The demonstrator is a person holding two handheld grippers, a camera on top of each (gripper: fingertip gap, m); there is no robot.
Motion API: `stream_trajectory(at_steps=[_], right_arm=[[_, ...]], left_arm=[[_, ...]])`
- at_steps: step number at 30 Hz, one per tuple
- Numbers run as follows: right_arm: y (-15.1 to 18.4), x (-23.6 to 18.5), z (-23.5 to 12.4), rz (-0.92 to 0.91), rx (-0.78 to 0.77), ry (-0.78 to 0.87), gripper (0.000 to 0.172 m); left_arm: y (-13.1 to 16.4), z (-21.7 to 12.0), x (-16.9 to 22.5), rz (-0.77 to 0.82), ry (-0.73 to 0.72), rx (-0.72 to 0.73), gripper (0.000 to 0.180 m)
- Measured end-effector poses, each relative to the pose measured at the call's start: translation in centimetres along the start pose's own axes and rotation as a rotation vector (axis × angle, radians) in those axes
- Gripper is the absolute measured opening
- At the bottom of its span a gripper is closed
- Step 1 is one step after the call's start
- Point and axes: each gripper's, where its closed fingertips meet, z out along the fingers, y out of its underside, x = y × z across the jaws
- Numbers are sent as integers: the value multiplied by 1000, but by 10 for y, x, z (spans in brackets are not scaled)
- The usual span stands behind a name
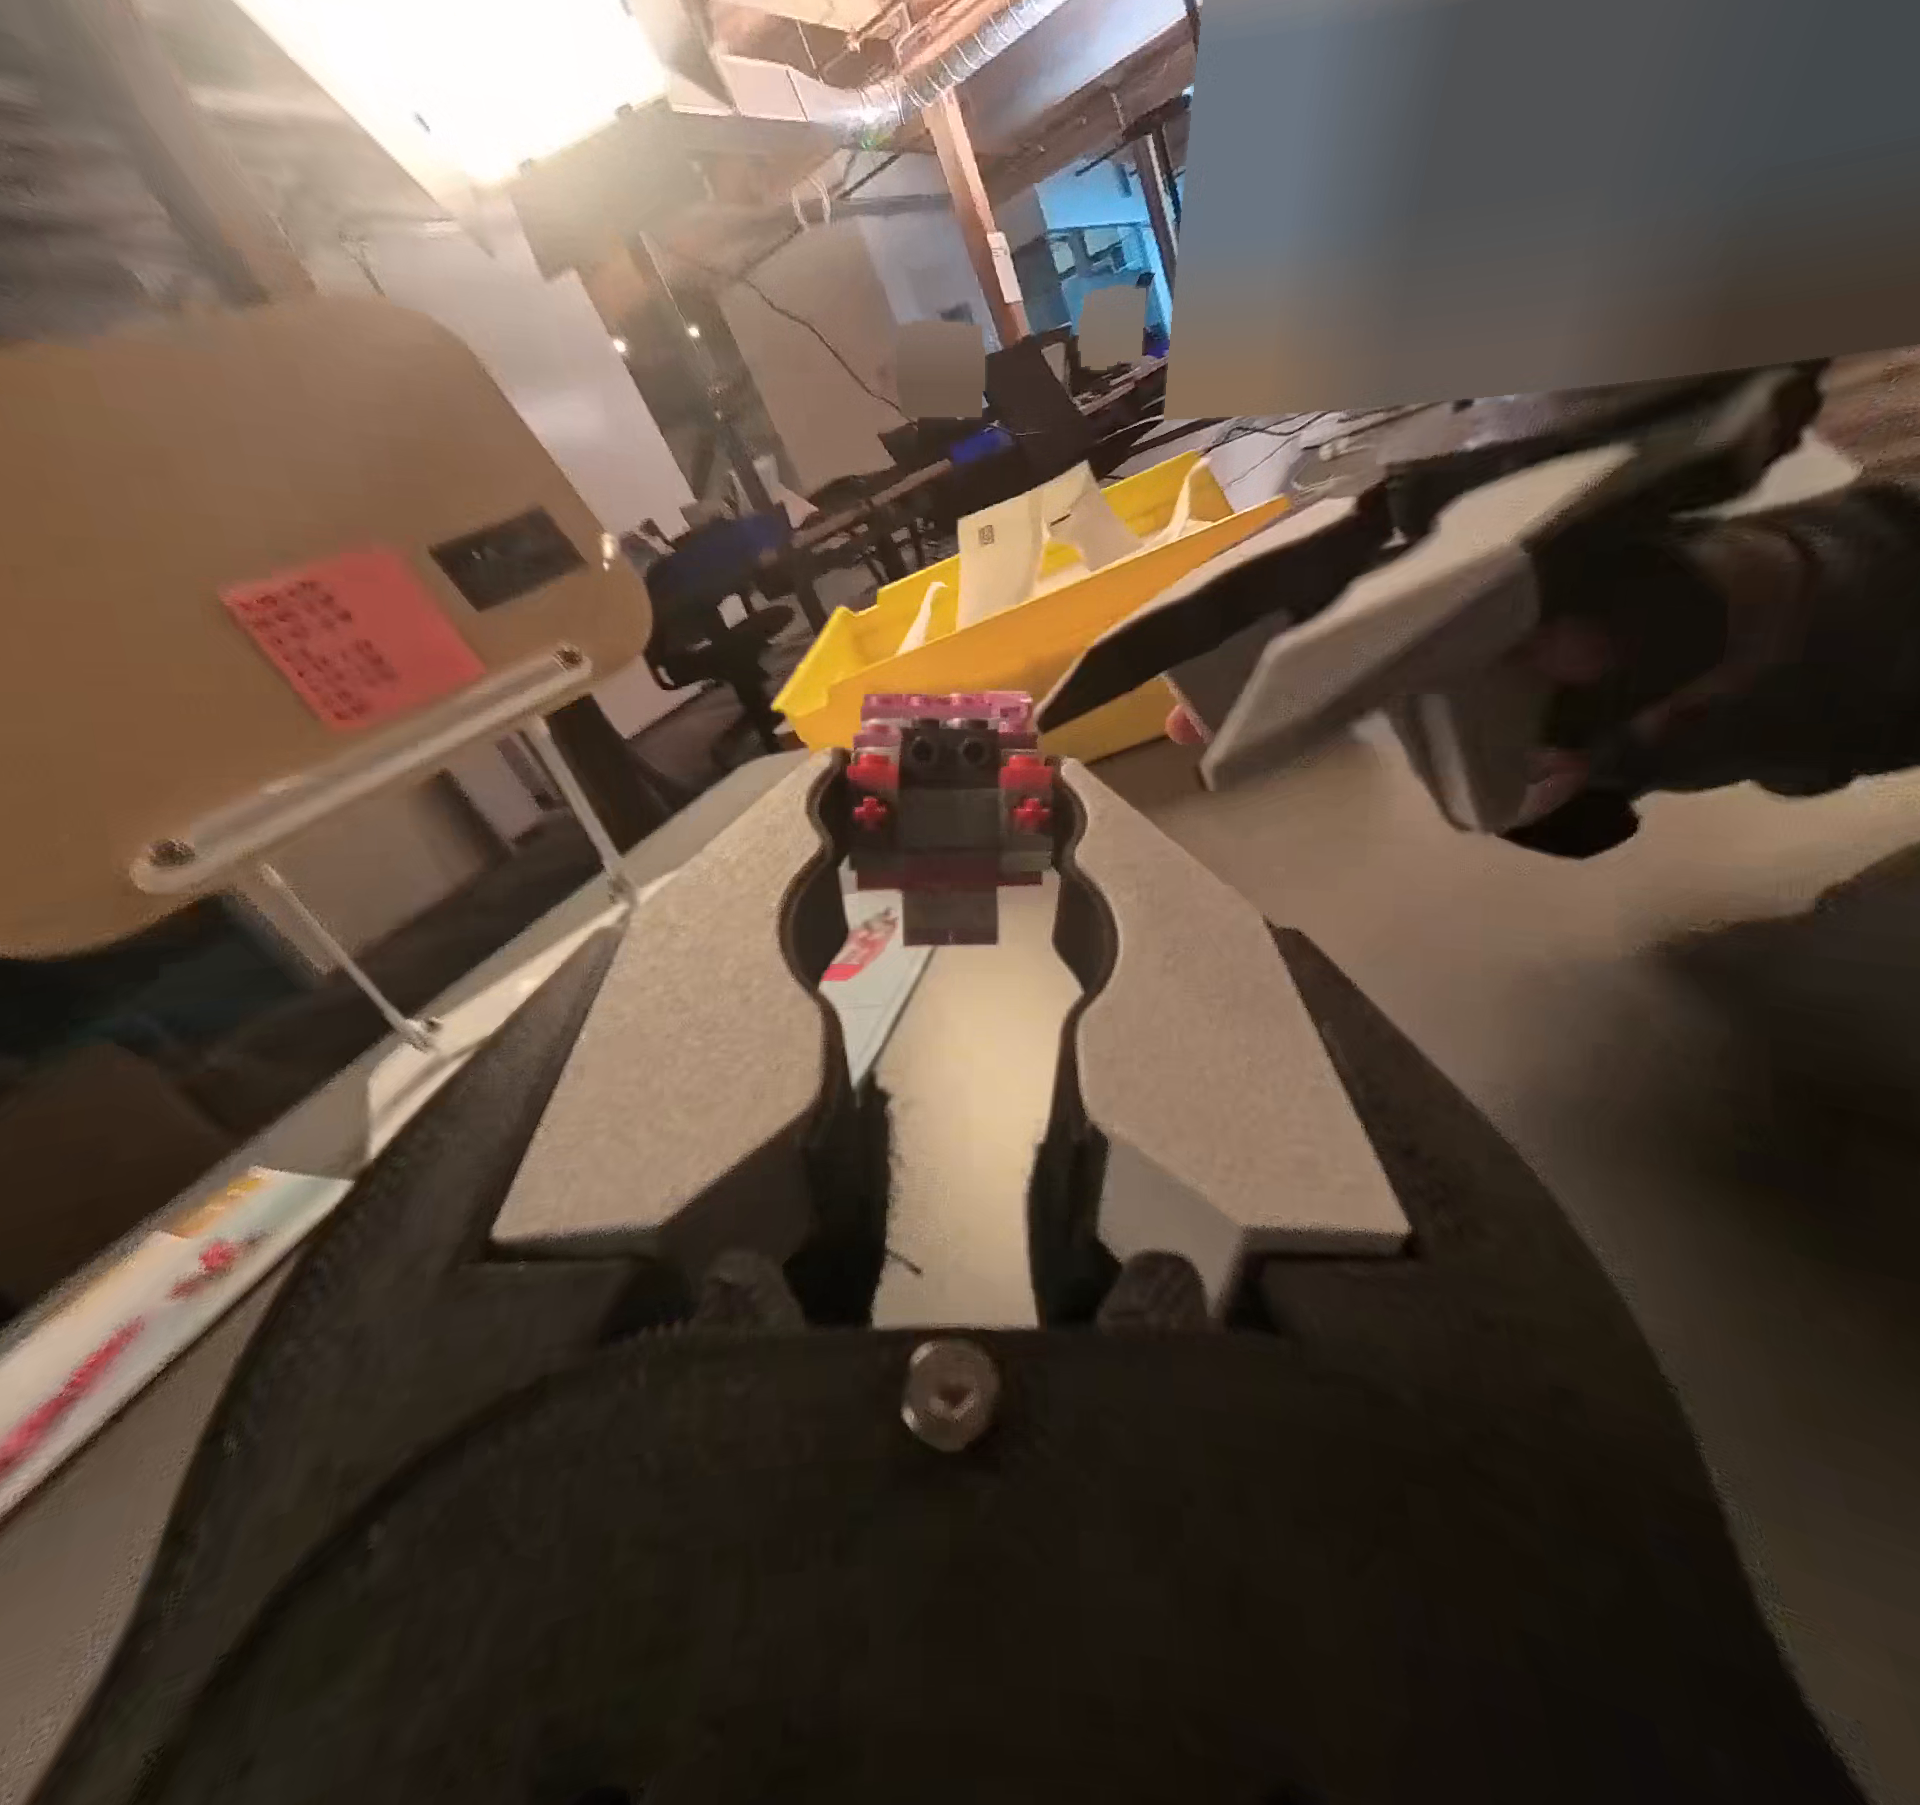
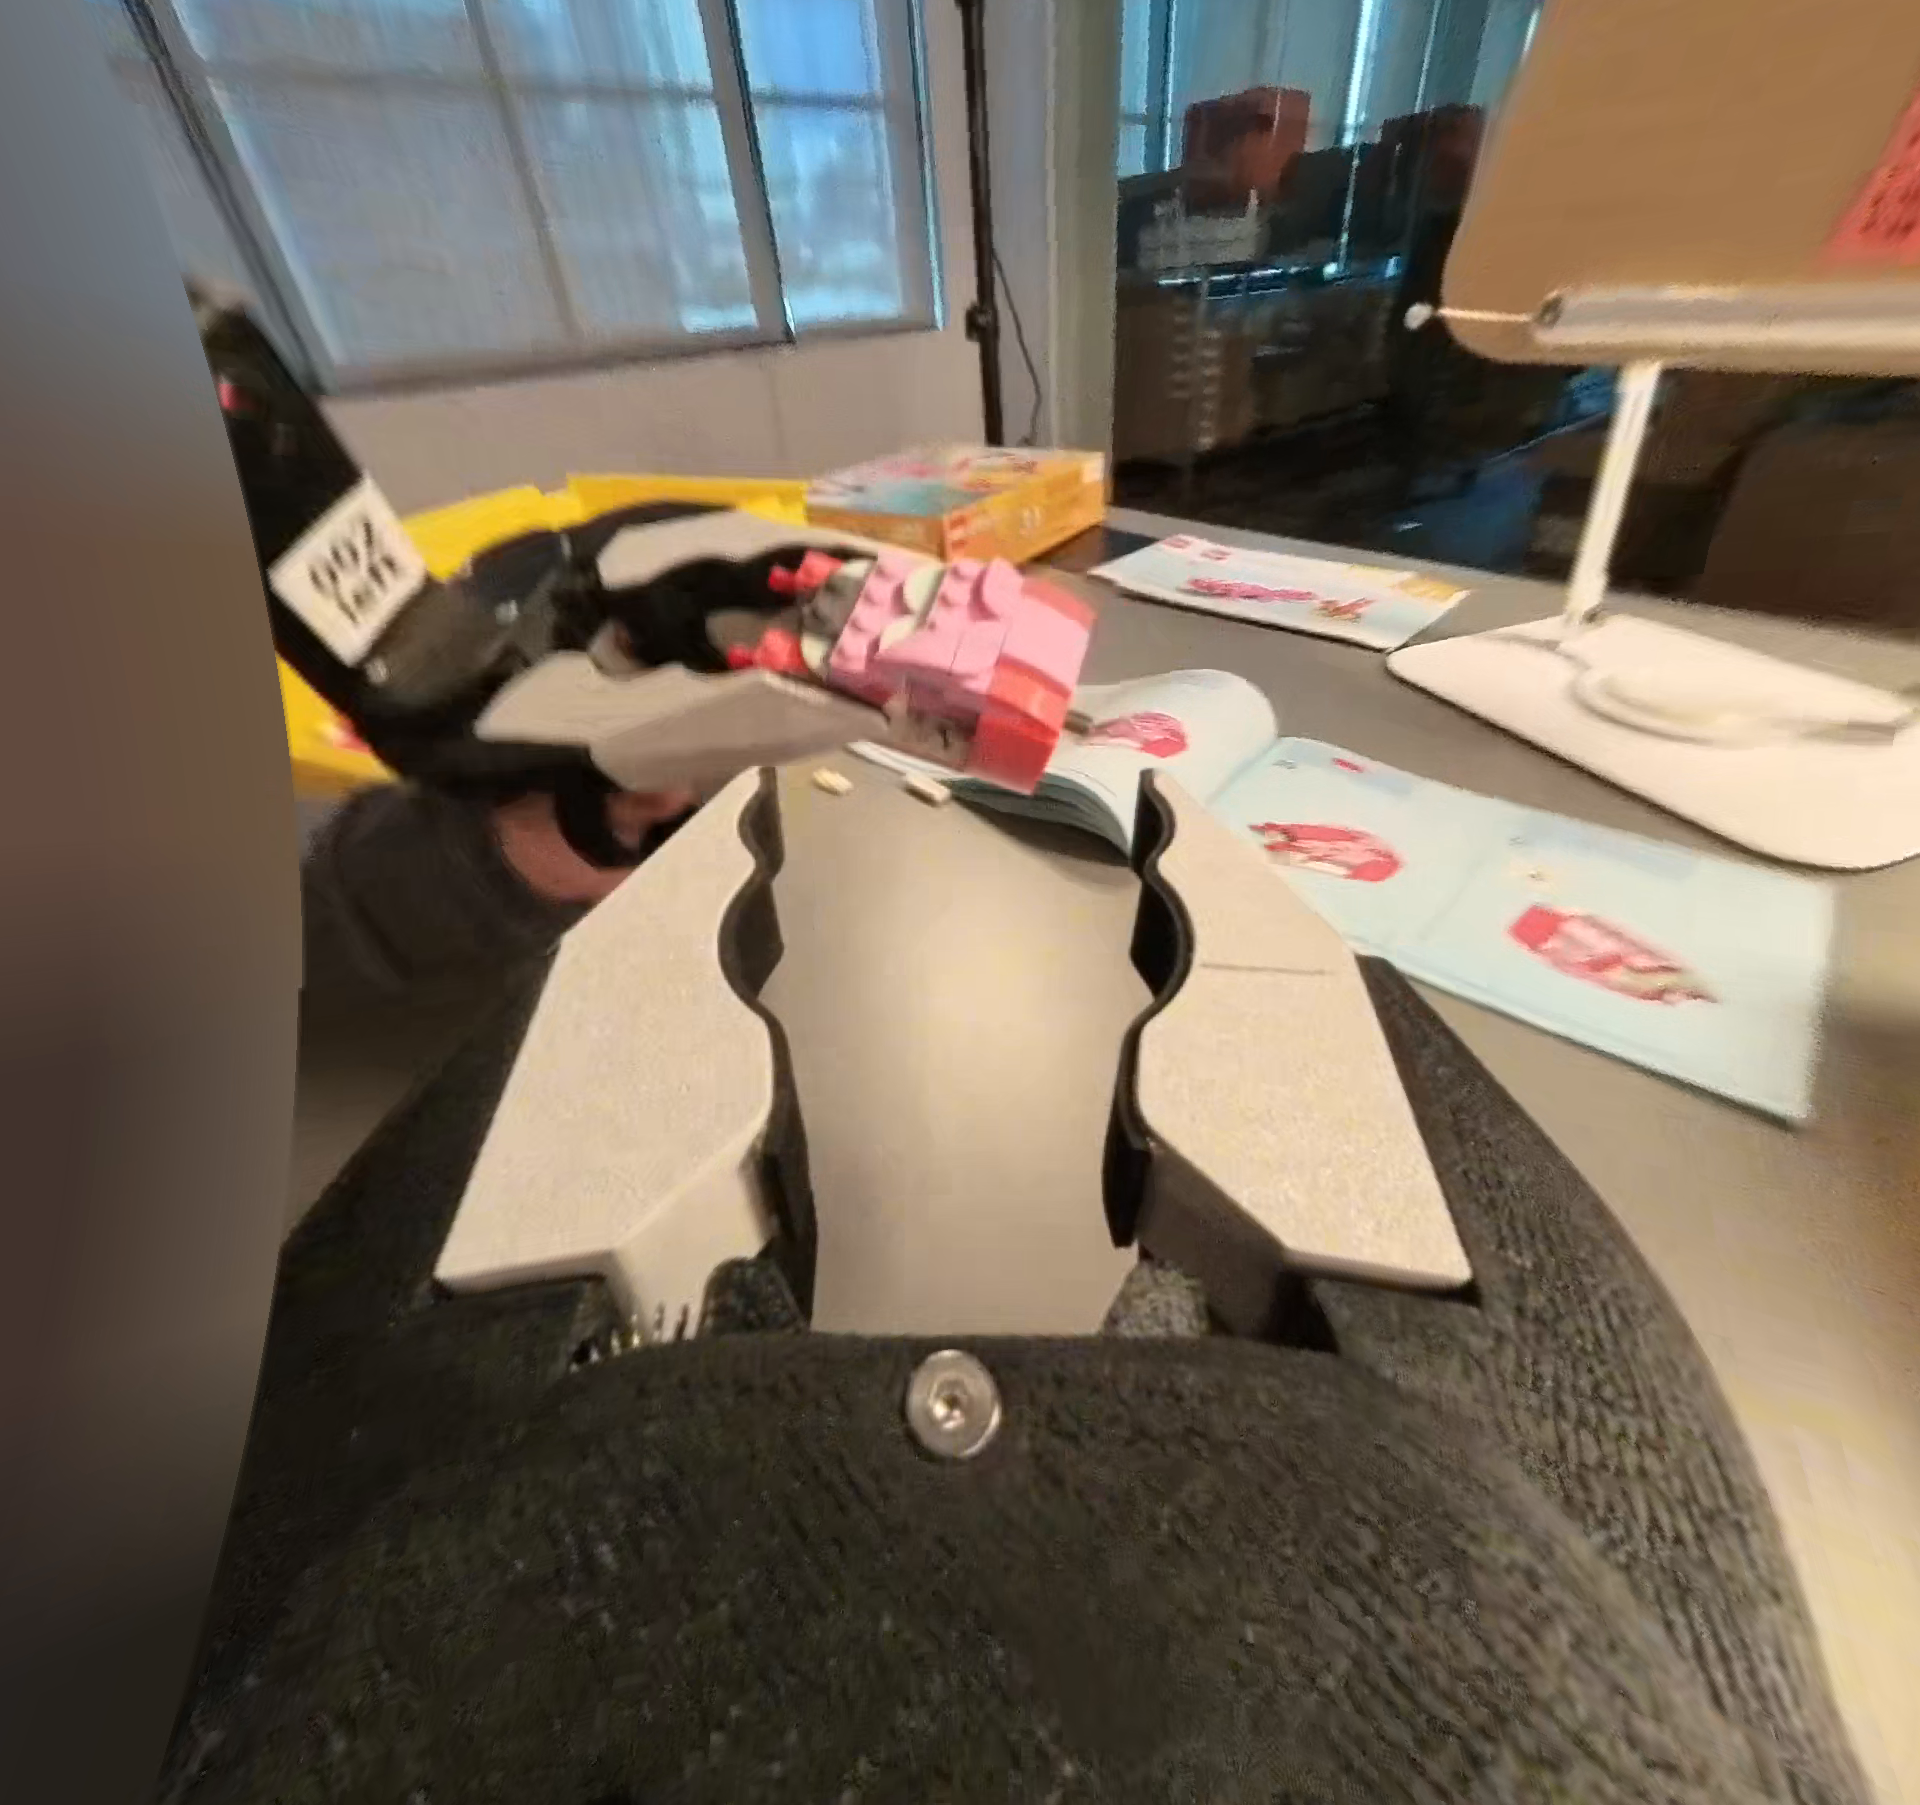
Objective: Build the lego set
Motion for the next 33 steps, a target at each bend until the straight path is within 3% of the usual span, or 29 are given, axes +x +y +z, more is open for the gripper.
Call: stream_trajectory(at_steps=[8, 11, 19, 24, 33], right_arm=[[-6, -10, 19, 161, -18, -68, 69], [-2, -10, 24, 199, -76, -81, 79], [23, -9, 34, 90, -328, -76, 86], [35, -5, 31, 115, -443, -148, 86], [90, 27, 17, 68, -820, -71, 86]], left_arm=[[-1, 3, 14, 247, -38, -16, 35], [5, 4, 14, 316, -57, -56, 36], [11, 7, 20, 456, -76, -108, 36], [21, 10, 25, 413, -31, -154, 37], [83, 15, 44, 310, 131, -490, 44]])
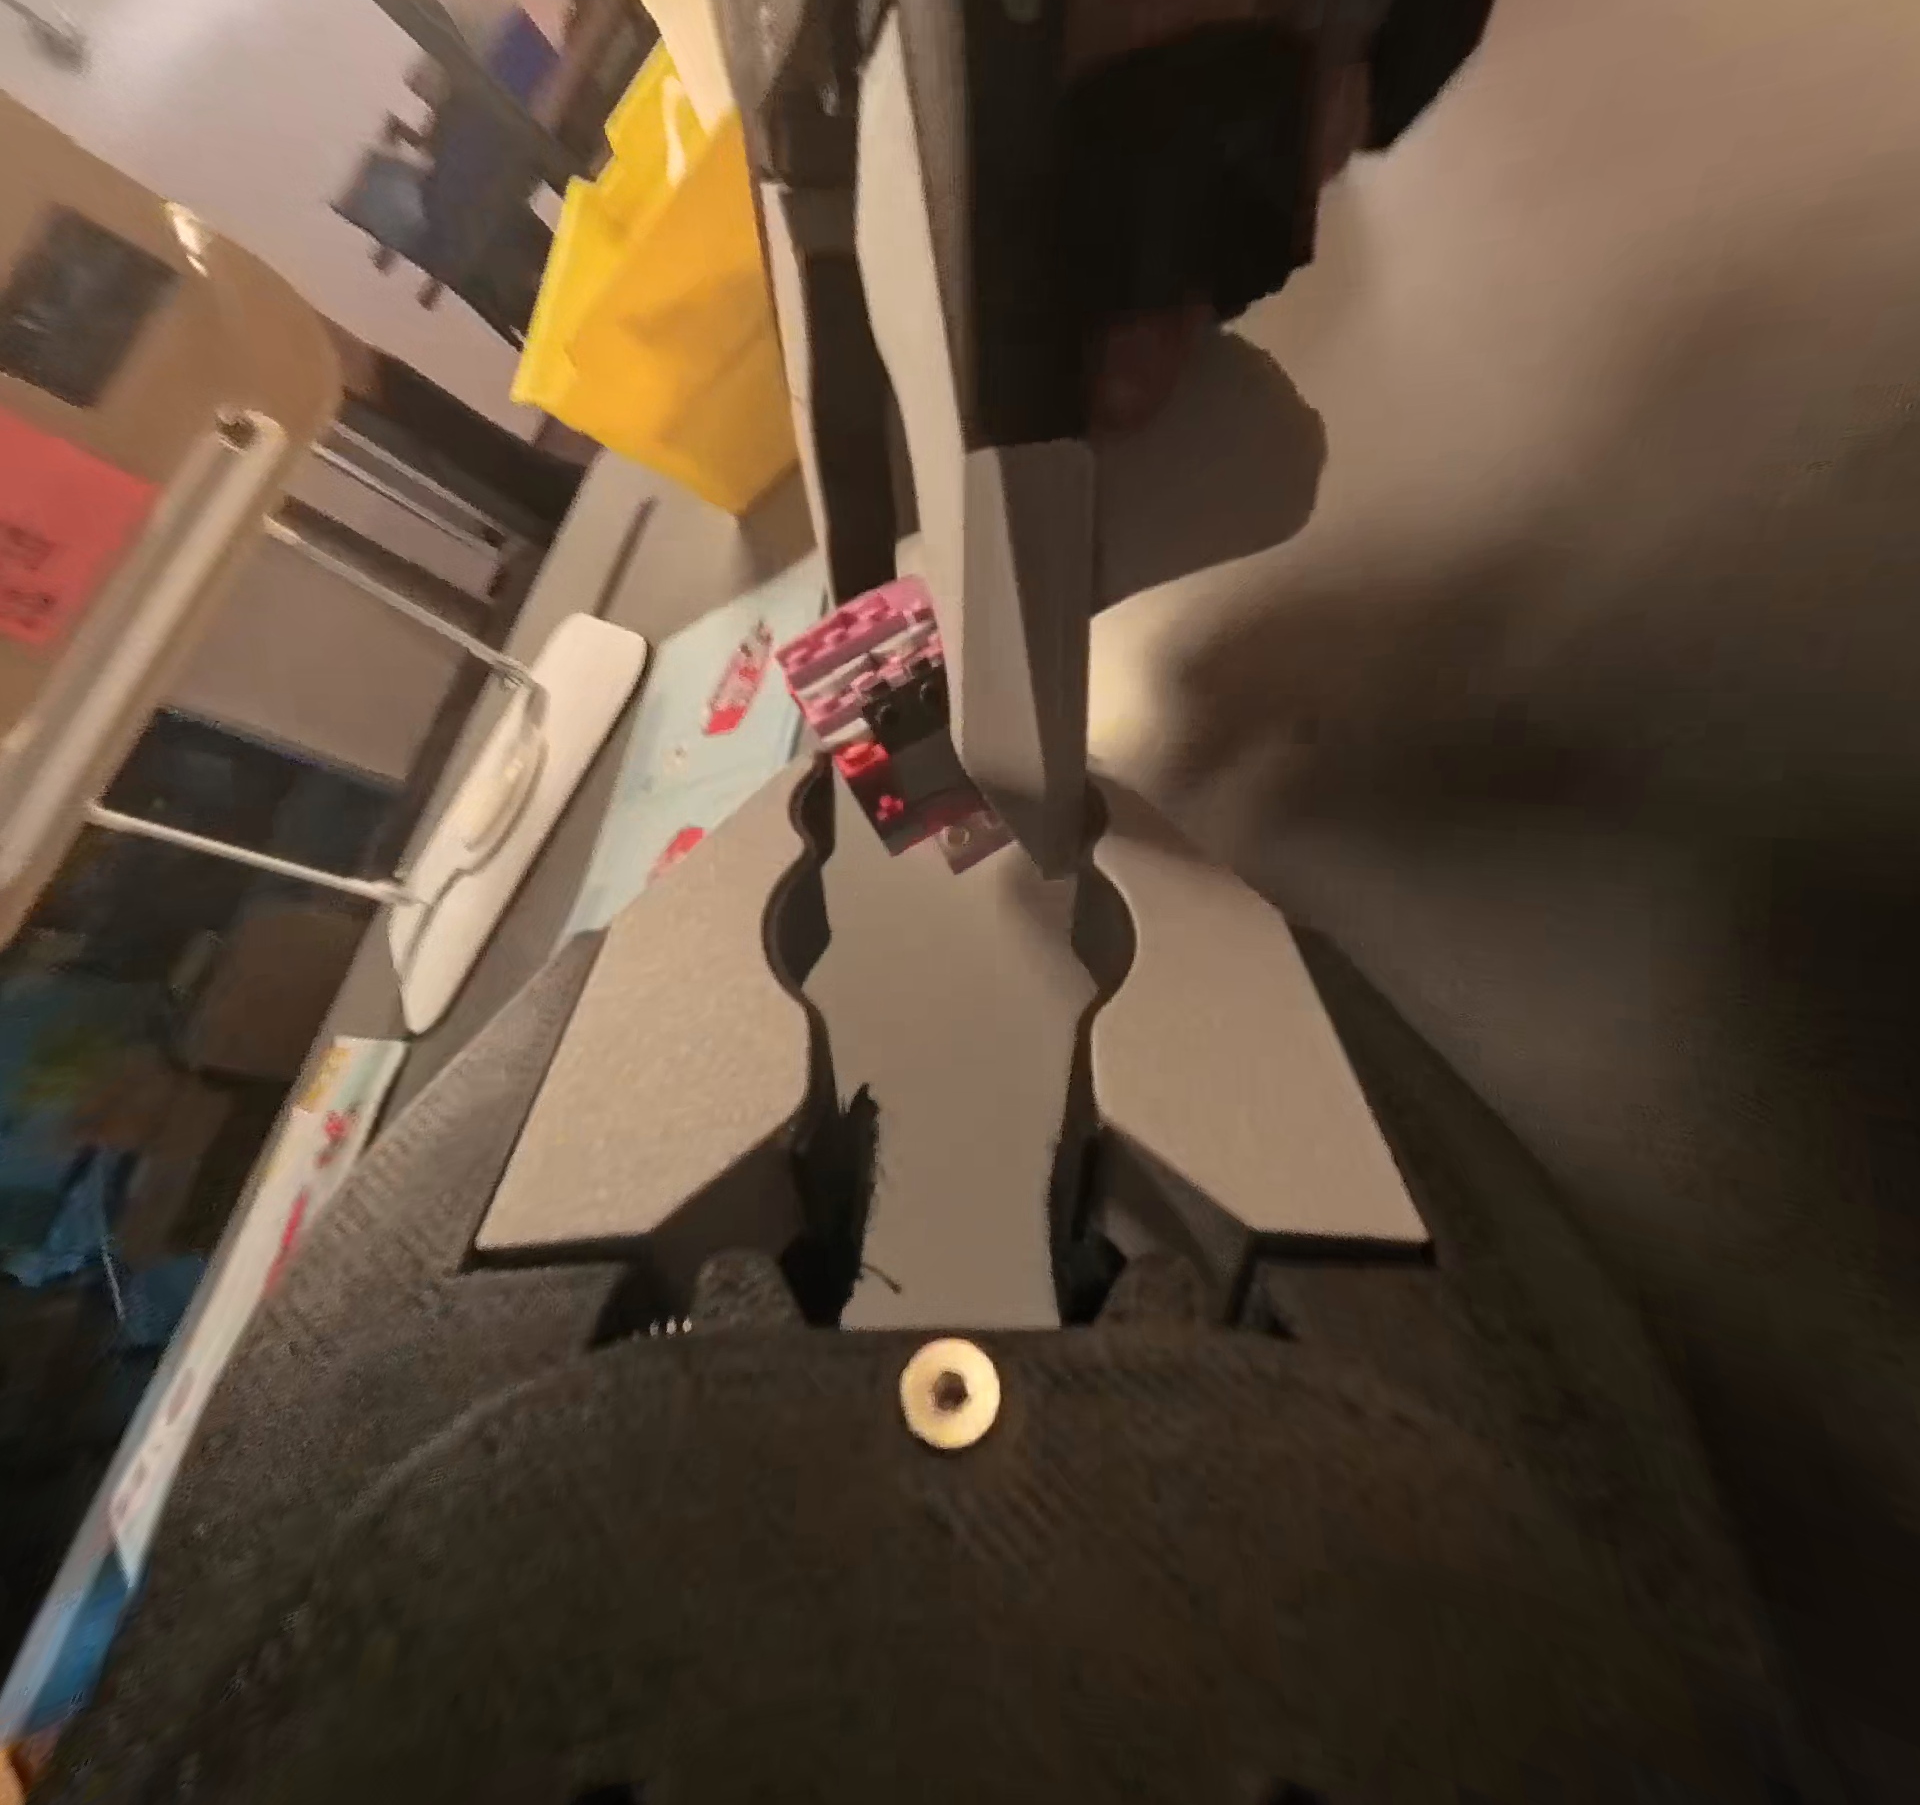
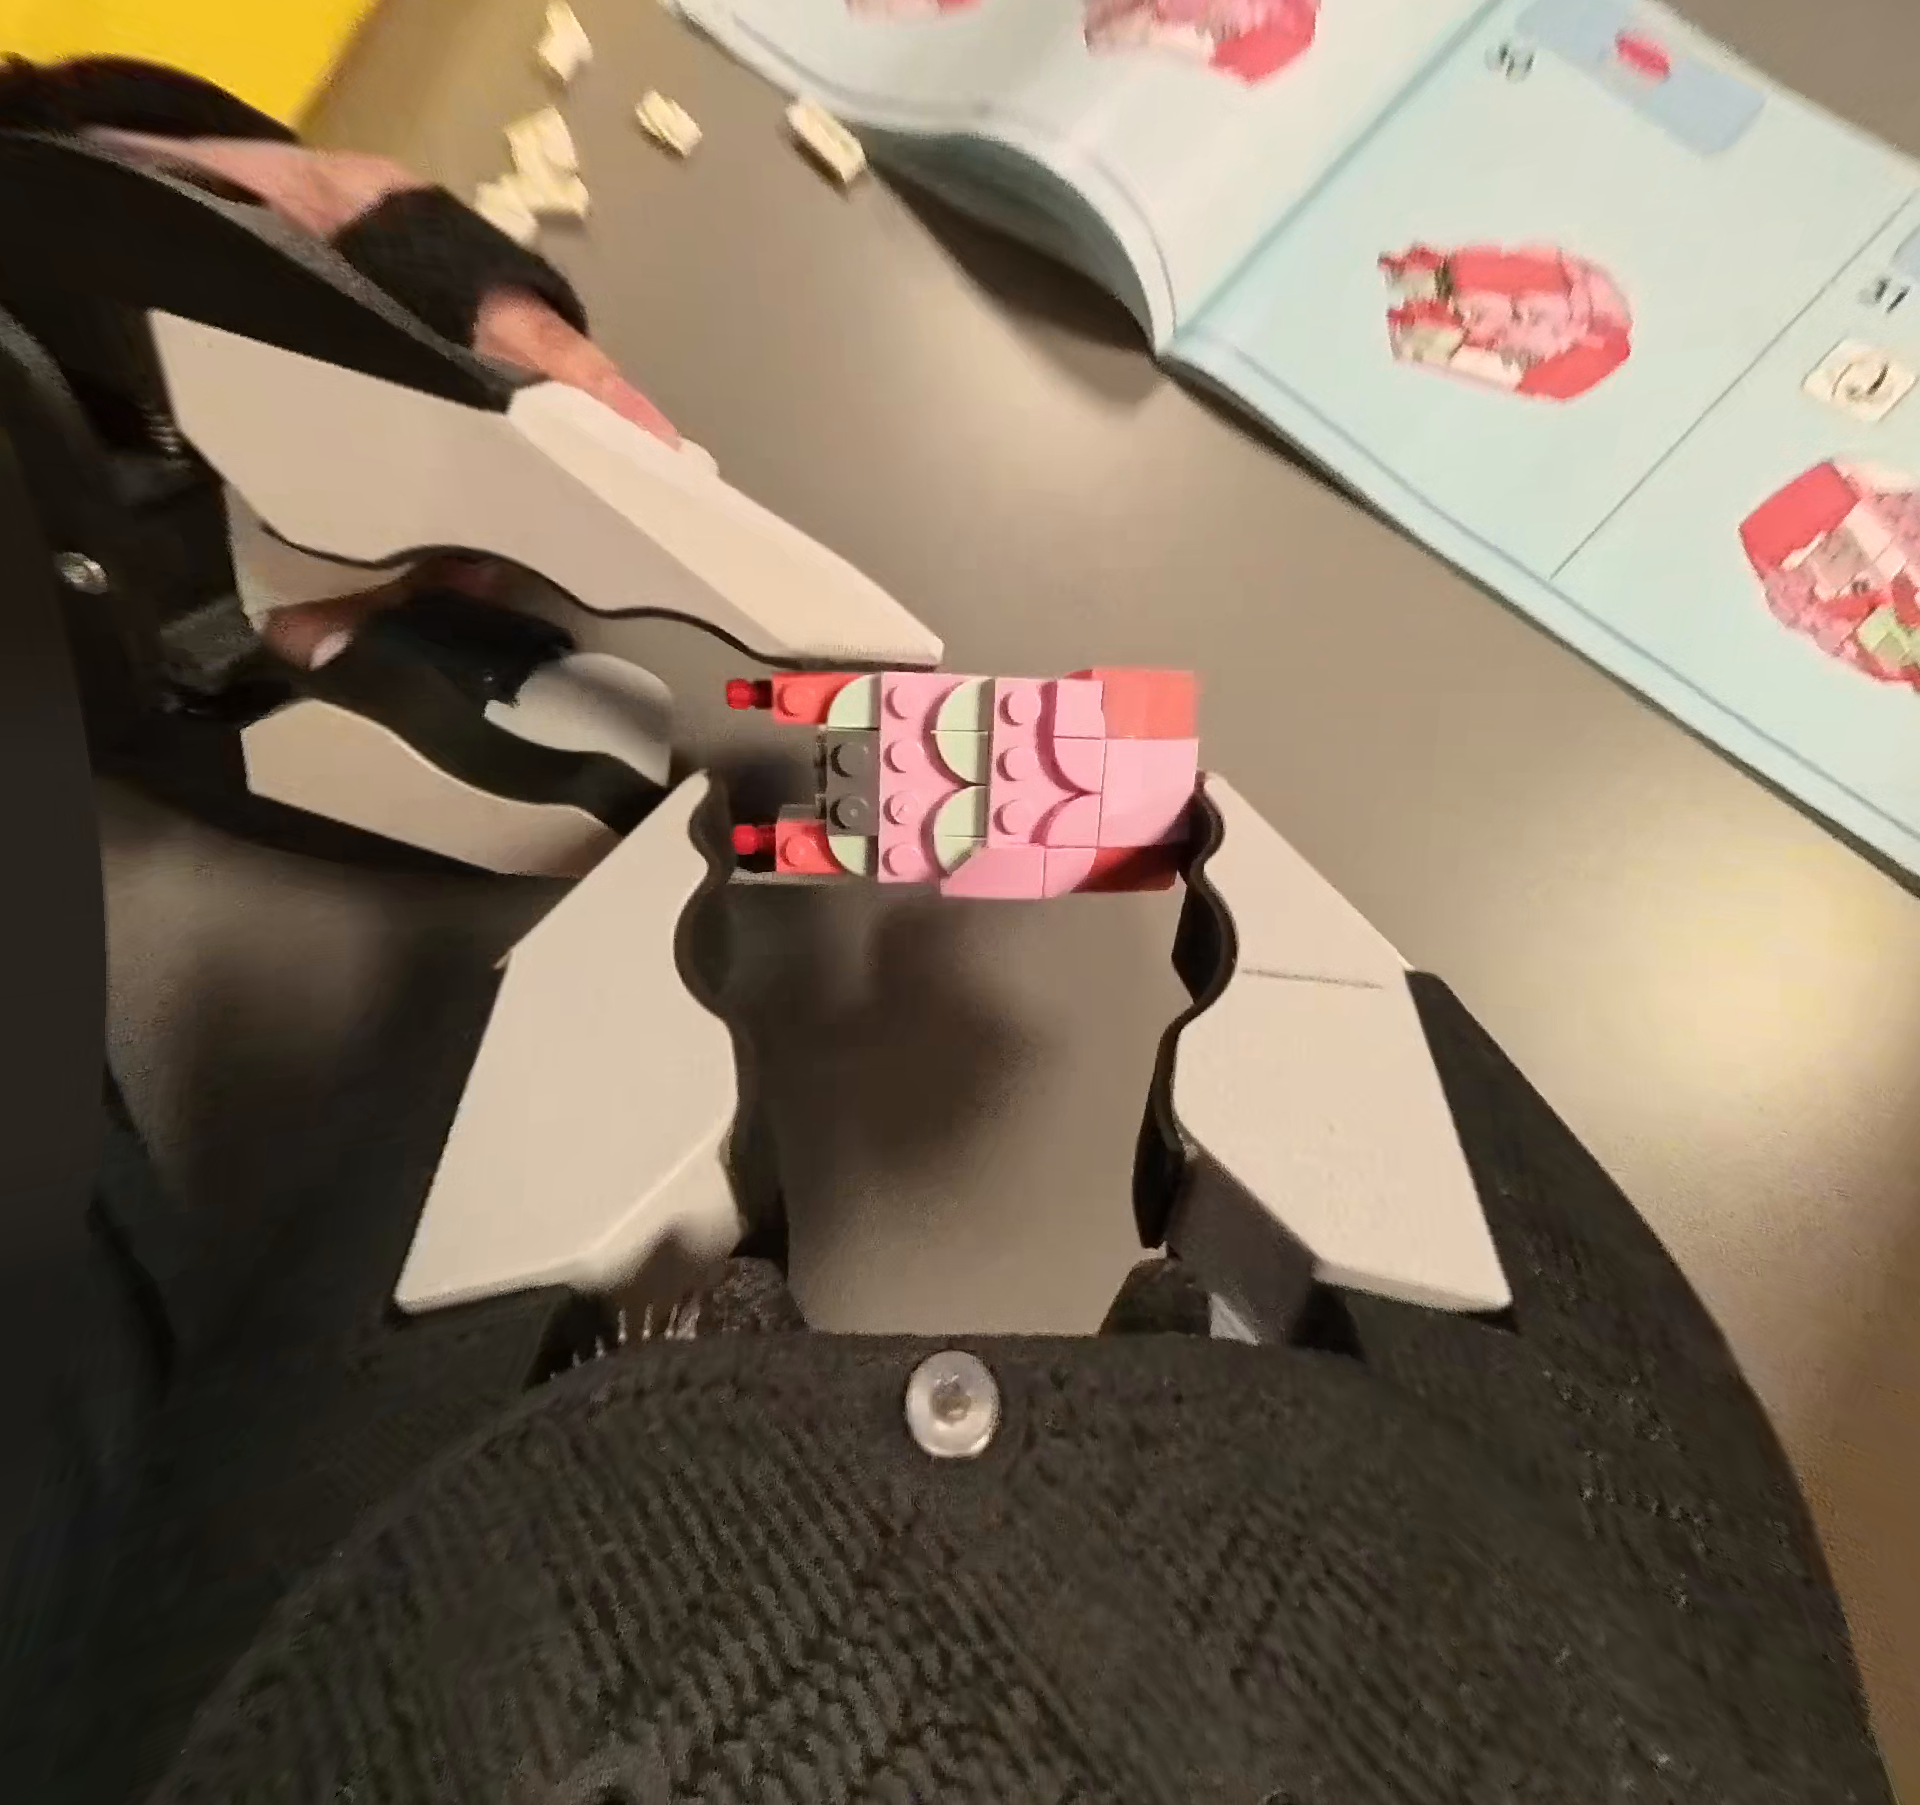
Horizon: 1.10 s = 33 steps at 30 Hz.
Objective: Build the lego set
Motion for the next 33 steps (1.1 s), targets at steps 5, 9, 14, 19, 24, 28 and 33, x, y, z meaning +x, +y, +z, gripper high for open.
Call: stream_trajectory(at_steps=[5, 9, 14, 19, 24, 28, 33], right_arm=[[13, 12, 12, -53, -152, 112, 86], [14, 13, 16, -117, -187, 152, 86], [16, 13, 15, -158, -171, 158, 87], [14, 14, -1, -143, -46, 215, 104], [23, 8, -43, -59, 189, 308, 108], [18, 17, -90, -72, 522, 495, 106], [-1, 21, -150, -102, 973, 755, 83]], left_arm=[[24, 8, 14, -9, 85, -156, 46], [25, 6, 17, -77, 121, -168, 48], [20, 4, 28, -224, 243, -152, 60], [15, 2, 39, -288, 324, -142, 64], [4, 3, 49, -262, 352, -112, 72], [-17, -1, 63, -328, 421, -33, 76], [-41, -13, 23, -582, 331, 162, 74]])
